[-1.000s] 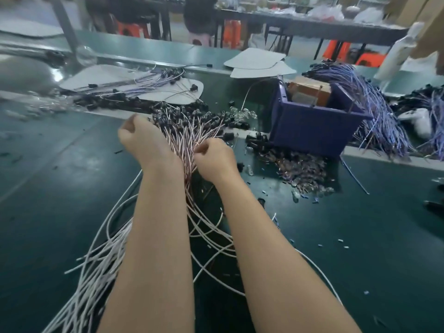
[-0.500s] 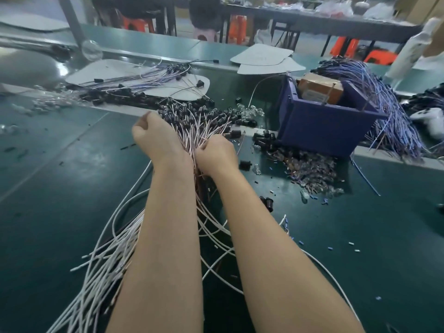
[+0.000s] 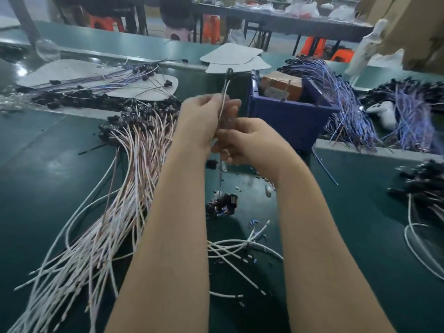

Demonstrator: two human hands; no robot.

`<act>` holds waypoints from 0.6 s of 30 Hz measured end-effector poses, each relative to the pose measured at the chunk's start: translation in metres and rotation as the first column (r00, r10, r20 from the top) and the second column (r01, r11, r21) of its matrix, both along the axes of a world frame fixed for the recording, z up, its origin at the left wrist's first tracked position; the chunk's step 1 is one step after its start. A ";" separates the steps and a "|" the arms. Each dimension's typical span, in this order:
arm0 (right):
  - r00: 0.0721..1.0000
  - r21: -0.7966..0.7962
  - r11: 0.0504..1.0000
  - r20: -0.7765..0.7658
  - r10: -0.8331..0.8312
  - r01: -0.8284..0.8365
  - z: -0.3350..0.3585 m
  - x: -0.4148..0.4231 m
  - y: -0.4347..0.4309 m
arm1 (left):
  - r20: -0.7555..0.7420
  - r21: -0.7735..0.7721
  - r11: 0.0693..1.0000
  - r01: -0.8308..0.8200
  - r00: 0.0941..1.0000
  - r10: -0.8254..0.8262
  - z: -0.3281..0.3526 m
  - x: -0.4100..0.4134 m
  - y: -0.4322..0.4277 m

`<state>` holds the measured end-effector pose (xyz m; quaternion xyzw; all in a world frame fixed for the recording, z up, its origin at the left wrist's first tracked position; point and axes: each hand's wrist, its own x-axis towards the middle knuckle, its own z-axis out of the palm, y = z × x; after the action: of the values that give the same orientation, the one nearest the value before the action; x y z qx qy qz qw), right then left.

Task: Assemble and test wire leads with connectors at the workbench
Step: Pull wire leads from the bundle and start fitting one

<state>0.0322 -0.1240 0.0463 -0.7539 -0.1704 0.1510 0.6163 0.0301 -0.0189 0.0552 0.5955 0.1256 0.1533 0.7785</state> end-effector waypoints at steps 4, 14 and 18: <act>0.998 0.065 0.998 0.063 -0.005 0.001 0.004 -0.002 -0.048 | 0.176 0.267 0.954 0.137 0.966 -0.188 0.021 0.002 -0.045; 0.825 0.475 0.715 -0.043 -0.564 0.513 -0.008 0.026 -0.124 | -0.035 0.713 0.652 0.258 0.942 -0.334 -0.013 0.014 -0.099; 0.747 0.338 0.681 -0.117 -0.655 0.650 -0.026 0.039 -0.134 | -0.200 0.739 0.582 0.339 0.935 -0.292 -0.029 0.020 -0.074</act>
<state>0.0715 -0.2584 0.0201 -0.6406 0.0805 -0.1168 0.7547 0.0500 -0.0925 0.0261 0.8838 -0.0367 0.0342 0.4651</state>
